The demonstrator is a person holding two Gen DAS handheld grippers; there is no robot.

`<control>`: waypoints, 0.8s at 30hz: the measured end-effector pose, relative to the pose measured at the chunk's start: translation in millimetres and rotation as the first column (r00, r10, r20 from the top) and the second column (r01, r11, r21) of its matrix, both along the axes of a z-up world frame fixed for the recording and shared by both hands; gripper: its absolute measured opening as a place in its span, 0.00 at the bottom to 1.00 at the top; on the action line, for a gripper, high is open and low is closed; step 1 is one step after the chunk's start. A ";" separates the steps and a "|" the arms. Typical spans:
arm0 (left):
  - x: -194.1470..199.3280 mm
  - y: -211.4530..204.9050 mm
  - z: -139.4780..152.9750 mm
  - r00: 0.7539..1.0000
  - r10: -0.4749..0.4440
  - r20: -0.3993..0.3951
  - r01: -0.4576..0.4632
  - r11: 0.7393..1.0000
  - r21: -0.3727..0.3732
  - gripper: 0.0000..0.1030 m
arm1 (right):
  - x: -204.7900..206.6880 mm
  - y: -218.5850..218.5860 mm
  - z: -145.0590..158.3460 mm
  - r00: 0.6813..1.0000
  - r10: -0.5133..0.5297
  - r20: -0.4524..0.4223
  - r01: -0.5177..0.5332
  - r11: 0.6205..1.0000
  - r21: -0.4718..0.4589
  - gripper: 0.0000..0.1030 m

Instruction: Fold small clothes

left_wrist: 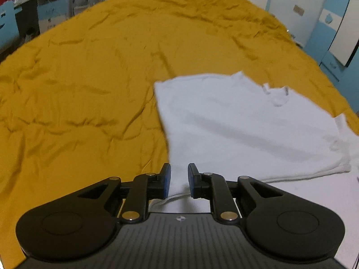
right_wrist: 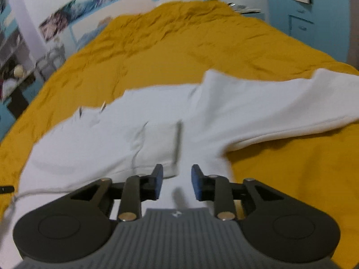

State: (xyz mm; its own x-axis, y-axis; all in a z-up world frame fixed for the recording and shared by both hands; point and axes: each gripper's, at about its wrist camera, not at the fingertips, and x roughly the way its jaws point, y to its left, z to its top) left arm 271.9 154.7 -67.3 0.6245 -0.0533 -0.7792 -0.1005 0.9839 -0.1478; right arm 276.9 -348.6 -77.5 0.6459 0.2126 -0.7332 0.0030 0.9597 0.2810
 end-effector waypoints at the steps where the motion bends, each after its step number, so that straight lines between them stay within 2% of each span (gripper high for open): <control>1: 0.2 -3.7 3.9 1.000 -0.003 0.006 0.003 1.000 0.004 0.19 | -5.9 -17.5 7.1 1.000 -0.026 0.007 0.026 1.000 0.014 0.25; 3: 0.7 -9.8 12.6 1.000 -0.002 0.017 0.001 1.000 0.012 0.24 | -14.7 -51.6 17.4 0.995 -0.102 0.023 0.101 0.994 0.037 0.33; 6: -0.5 -20.3 20.3 0.999 0.002 0.045 -0.003 1.000 0.024 0.32 | -27.5 -111.9 28.9 0.969 -0.241 0.045 0.237 0.968 0.075 0.37; 8: 4.0 -26.2 19.7 0.999 0.011 0.047 -0.013 0.999 0.029 0.34 | -36.1 -154.5 33.6 0.939 -0.340 0.055 0.333 0.937 0.101 0.38; 12: 10.7 -33.7 11.2 0.999 0.049 0.019 -0.050 0.998 0.046 0.35 | -49.2 -241.0 31.1 0.856 -0.514 0.050 0.497 0.846 0.192 0.39; 15: 13.2 -34.9 3.3 0.993 0.114 0.012 -0.114 0.993 0.040 0.34 | -47.5 -289.6 20.4 0.812 -0.583 0.026 0.560 0.790 0.250 0.39; 17: 14.5 -35.9 -0.4 0.989 0.151 0.008 -0.151 0.988 0.030 0.35 | -37.7 -311.8 12.2 0.799 -0.601 0.015 0.584 0.781 0.222 0.38; 19: 14.6 -37.4 -2.3 0.983 0.182 0.002 -0.182 0.983 0.028 0.35 | -28.5 -331.5 4.7 0.783 -0.622 0.016 0.602 0.763 0.234 0.38; 24: 15.0 -40.2 -6.0 0.975 0.220 -0.021 -0.219 0.975 0.047 0.35 | -4.5 -380.8 -25.5 0.713 -0.699 -0.052 0.675 0.664 0.321 0.37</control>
